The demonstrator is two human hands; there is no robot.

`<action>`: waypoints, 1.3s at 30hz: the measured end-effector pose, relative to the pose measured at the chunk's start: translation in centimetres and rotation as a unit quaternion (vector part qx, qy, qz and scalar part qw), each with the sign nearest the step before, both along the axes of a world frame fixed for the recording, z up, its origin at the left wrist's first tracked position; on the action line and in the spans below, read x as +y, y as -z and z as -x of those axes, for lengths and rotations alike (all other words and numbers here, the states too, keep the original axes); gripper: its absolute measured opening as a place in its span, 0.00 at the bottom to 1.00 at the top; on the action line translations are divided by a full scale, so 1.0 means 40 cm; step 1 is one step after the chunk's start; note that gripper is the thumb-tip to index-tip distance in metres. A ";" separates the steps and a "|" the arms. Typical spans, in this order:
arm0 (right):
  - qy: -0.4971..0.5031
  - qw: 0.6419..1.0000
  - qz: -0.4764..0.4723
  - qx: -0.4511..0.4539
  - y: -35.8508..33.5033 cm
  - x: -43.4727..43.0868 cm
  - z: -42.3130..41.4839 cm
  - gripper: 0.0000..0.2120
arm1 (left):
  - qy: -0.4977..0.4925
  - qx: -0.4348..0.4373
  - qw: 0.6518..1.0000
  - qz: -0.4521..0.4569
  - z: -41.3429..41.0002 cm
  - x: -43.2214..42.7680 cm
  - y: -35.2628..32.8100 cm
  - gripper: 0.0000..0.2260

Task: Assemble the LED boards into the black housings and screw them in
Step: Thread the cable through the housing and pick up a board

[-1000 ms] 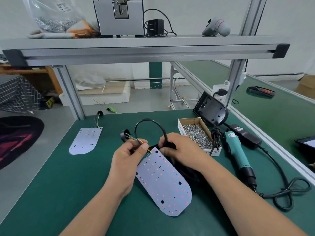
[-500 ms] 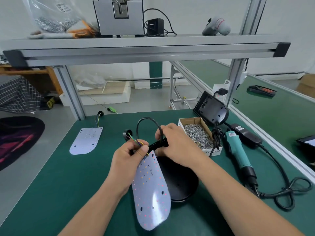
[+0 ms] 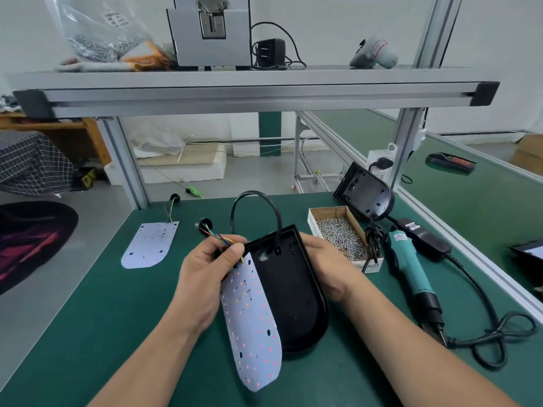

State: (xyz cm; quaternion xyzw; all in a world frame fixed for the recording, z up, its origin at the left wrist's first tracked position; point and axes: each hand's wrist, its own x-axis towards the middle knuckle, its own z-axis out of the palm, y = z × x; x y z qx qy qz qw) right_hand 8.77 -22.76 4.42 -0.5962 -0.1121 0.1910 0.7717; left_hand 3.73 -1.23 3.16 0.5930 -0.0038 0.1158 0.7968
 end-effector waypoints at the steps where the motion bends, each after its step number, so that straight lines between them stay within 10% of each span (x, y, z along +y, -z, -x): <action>1: -0.021 1.000 -0.006 -0.005 0.002 0.006 0.009 0.15 | 0.000 0.002 1.000 0.008 -0.001 0.000 0.001 0.05; 9: -0.051 0.981 0.146 -0.114 0.011 0.008 0.016 0.06 | 0.013 0.006 0.998 0.057 0.003 -0.009 -0.005 0.05; 13: 0.039 0.860 0.457 -0.224 -0.005 0.001 -0.006 0.09 | 0.000 0.001 0.997 0.081 -0.003 0.009 -0.004 0.06; 19: 0.138 0.990 0.041 -0.014 0.022 0.024 -0.023 0.11 | -0.007 -0.019 0.998 0.052 -0.002 0.014 -0.008 0.07; 22: 0.206 0.973 -0.101 0.011 0.014 0.007 -0.033 0.01 | -0.011 -0.013 0.999 0.035 -0.004 0.005 -0.003 0.07; 30: 0.300 0.913 -0.277 0.000 -0.023 -0.009 -0.048 0.17 | 0.007 0.009 0.997 0.081 -0.010 0.014 0.000 0.12; 34: 0.342 0.898 -0.278 0.000 -0.019 -0.028 -0.064 0.12 | -0.021 0.013 0.997 0.067 -0.017 0.029 0.012 0.05; 39: 0.274 0.956 -0.024 -0.105 -0.008 -0.022 -0.062 0.18 | -0.041 0.033 0.996 0.068 -0.021 0.023 0.027 0.09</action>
